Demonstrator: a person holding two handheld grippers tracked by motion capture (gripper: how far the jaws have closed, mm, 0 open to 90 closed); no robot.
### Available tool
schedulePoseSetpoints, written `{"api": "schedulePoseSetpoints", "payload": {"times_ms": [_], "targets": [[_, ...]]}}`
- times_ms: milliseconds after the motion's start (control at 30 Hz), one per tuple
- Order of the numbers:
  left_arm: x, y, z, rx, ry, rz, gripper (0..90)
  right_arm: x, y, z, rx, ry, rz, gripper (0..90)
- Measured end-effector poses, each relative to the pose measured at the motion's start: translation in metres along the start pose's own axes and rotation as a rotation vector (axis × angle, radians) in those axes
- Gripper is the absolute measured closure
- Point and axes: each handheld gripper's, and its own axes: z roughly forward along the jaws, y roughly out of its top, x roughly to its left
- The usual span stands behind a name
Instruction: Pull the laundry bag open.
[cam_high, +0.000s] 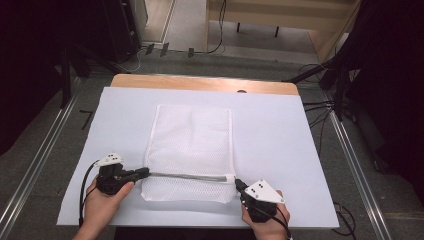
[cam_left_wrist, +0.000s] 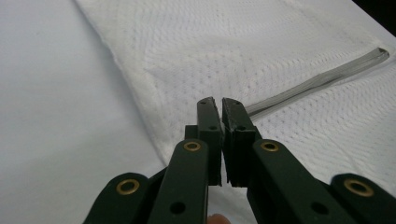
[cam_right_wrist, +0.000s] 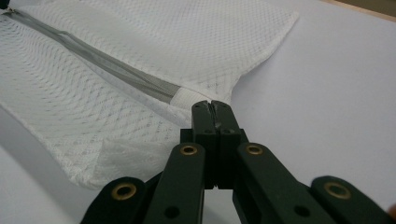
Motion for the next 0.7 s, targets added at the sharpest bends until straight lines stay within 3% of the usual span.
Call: {"api": "schedulePoseSetpoints", "payload": {"times_ms": [267, 367, 467, 700], "targets": [[0.011, -0.007, -0.014, -0.007, 0.036, -0.014, 87.7, 0.001, 0.001, 0.0, 0.002, -0.016, -0.014, 90.0], [0.014, -0.008, -0.016, -0.013, 0.014, -0.041, 87.7, -0.001, 0.001, -0.001, -0.001, -0.009, 0.001, 90.0], [0.011, -0.009, -0.014, -0.007, 0.036, -0.019, 87.7, 0.0, 0.001, -0.001, 0.001, -0.014, -0.014, 90.0], [0.011, -0.009, -0.016, -0.023, 0.026, -0.014, 87.4, 0.0, 0.001, -0.001, 0.0, -0.015, -0.009, 90.0]]}}
